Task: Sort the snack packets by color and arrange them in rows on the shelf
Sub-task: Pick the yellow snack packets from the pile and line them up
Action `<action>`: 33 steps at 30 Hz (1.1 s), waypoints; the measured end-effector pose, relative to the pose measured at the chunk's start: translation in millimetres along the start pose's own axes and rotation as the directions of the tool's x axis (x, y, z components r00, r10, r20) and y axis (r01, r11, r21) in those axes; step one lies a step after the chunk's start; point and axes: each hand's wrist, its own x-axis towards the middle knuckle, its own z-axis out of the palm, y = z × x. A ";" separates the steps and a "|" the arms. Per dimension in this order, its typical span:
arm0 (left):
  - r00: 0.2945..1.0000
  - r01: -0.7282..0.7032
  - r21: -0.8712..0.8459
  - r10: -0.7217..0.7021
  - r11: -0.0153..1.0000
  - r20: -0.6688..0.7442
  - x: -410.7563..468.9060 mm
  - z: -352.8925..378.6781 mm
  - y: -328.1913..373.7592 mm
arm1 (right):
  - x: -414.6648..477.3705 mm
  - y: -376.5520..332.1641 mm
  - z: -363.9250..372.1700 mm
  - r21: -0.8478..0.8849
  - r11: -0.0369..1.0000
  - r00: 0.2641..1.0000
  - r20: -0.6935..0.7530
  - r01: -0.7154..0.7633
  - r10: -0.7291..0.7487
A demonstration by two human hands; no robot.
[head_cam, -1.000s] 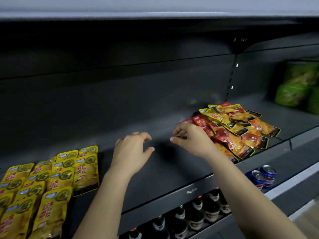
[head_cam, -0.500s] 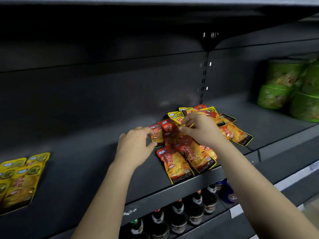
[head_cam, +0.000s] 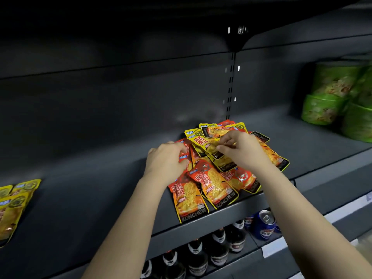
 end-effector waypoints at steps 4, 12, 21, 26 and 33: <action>1.000 0.007 -0.026 -0.007 1.000 -0.001 16.0 6.8 10.0 | 5.8 5.2 -2.5 0.014 1.000 1.000 -0.012 -0.014 0.015; 0.991 0.131 0.048 -0.132 0.990 -0.001 56.3 27.3 32.9 | 12.2 14.4 -13.3 0.009 1.000 0.998 -0.065 -0.027 0.027; 0.948 0.314 -0.032 -0.311 0.949 0.066 75.1 29.4 43.3 | 16.4 29.1 -17.7 0.044 0.999 0.998 -0.058 -0.021 0.023; 0.932 0.362 -0.162 -0.349 0.918 0.102 79.8 27.5 35.0 | 15.9 31.7 -15.7 0.037 0.999 0.999 -0.045 -0.017 0.018; 0.921 0.380 -0.394 -0.383 0.837 0.074 67.8 22.8 27.6 | 15.1 29.0 -13.5 0.047 0.999 0.999 -0.037 -0.009 0.010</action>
